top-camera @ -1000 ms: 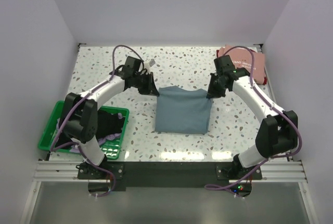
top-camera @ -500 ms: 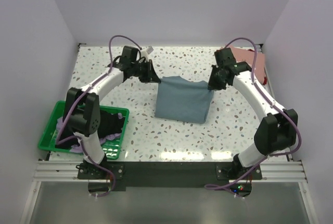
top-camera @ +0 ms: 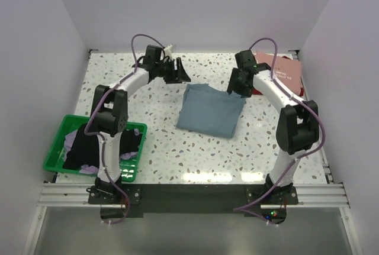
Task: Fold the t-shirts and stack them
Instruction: Fold the tshirt, then neatly place the folded tshirt to the corner
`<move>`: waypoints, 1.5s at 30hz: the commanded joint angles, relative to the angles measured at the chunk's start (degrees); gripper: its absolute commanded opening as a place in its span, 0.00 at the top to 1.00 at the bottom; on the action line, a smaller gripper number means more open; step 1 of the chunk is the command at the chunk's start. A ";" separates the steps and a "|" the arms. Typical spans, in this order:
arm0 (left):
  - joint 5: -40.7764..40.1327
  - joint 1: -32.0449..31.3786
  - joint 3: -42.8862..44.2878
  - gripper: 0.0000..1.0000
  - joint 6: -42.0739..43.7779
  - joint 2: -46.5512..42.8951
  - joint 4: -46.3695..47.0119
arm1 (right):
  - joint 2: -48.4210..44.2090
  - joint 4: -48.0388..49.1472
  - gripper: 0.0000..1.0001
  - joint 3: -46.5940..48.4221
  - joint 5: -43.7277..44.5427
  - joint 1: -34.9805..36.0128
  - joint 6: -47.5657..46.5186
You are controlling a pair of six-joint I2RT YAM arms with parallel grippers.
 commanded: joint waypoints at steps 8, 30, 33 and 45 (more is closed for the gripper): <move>-2.81 1.40 0.24 0.29 6.65 -0.67 -2.33 | -3.65 13.20 0.22 -10.84 -13.72 -3.48 1.70; 8.70 0.34 -8.47 0.27 9.12 4.77 0.48 | -7.53 38.98 0.07 -39.28 -31.66 -12.89 4.88; 8.27 -0.27 -8.29 0.27 9.29 6.00 0.22 | -5.69 39.59 0.07 -39.80 -32.28 -12.98 4.00; 7.83 -1.15 -10.31 0.76 10.35 8.29 -2.06 | 0.21 41.62 0.07 -43.06 -32.46 -11.40 3.12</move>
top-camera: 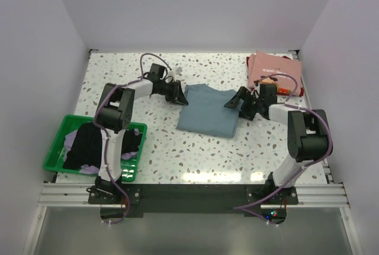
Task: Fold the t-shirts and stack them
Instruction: Neatly place the folded tshirt to the corner
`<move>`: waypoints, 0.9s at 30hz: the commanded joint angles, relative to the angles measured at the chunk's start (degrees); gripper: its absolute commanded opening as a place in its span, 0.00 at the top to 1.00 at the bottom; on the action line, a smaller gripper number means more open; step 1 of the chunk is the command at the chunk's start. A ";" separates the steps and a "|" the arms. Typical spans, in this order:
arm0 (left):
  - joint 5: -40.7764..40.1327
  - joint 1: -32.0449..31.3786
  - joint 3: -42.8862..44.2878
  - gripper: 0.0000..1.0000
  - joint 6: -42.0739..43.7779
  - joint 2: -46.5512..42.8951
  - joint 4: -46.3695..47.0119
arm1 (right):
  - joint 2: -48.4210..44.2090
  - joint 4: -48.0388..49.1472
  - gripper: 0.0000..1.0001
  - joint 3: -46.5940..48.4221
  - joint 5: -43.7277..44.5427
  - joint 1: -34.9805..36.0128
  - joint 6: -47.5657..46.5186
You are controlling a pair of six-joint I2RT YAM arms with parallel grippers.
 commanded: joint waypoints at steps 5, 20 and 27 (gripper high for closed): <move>-2.12 -0.67 -4.86 0.89 2.44 1.86 -2.24 | 10.47 -10.38 0.07 1.77 8.58 7.95 -4.30; -2.56 -0.32 -4.34 0.73 2.44 1.16 -3.11 | 15.23 -24.15 0.89 16.10 19.12 15.43 -6.41; -4.05 2.48 -3.63 0.56 0.95 -1.48 -4.43 | 14.26 -38.05 1.00 27.34 29.93 15.17 -13.08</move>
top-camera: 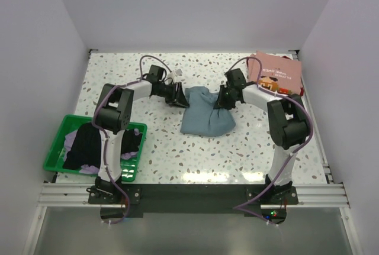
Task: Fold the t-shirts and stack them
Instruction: Neatly place the folded tshirt to the corner
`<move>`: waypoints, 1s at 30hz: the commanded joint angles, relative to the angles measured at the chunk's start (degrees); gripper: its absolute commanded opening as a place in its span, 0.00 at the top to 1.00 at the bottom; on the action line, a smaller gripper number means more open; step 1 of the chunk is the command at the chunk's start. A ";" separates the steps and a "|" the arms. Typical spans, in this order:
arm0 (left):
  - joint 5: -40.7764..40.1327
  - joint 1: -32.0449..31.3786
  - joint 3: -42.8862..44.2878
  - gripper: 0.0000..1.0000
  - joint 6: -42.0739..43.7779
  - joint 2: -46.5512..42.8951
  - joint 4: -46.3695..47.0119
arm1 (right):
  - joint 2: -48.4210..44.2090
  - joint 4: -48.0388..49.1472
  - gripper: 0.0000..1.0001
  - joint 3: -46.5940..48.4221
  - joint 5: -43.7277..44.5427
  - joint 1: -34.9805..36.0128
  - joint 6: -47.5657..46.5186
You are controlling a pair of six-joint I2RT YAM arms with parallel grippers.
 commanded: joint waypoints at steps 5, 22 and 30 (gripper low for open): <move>-7.71 4.71 -2.31 0.52 1.56 -2.80 -4.02 | 3.27 -24.07 1.00 13.91 17.43 -3.27 -11.23; -6.65 7.52 -5.91 0.52 2.26 -2.81 -3.14 | 17.06 -32.78 1.00 48.36 38.00 -6.17 -26.35; -6.48 7.52 -7.32 0.52 2.52 -1.75 -3.05 | 22.08 -32.78 1.00 61.36 41.79 -9.24 -28.64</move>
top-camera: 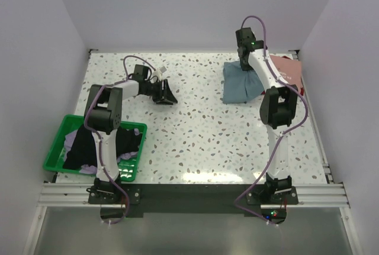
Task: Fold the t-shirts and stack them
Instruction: Neatly place the folded tshirt to the corner
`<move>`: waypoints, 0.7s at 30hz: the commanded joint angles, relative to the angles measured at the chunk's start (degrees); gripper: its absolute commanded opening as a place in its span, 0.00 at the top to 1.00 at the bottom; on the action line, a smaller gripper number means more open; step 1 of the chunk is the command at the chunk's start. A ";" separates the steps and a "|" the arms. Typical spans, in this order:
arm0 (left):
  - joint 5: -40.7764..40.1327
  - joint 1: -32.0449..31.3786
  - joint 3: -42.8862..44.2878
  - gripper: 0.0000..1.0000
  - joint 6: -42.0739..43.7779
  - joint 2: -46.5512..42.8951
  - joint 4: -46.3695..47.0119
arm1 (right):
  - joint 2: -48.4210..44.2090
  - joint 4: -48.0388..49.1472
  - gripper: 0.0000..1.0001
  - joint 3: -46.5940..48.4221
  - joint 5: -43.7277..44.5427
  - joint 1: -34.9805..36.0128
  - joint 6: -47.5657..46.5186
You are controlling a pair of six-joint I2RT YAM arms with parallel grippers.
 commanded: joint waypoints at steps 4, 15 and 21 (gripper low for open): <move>-5.23 0.33 -3.39 0.52 2.48 1.68 -3.58 | 2.60 -0.19 1.00 12.25 4.70 -4.03 -4.37; -4.88 0.33 -4.18 0.52 2.31 2.47 -3.14 | 0.67 0.33 1.00 18.76 0.23 -7.81 -5.62; -4.88 0.33 -4.70 0.52 2.48 2.30 -3.05 | -1.88 -0.28 1.00 19.03 -4.87 -10.45 -3.17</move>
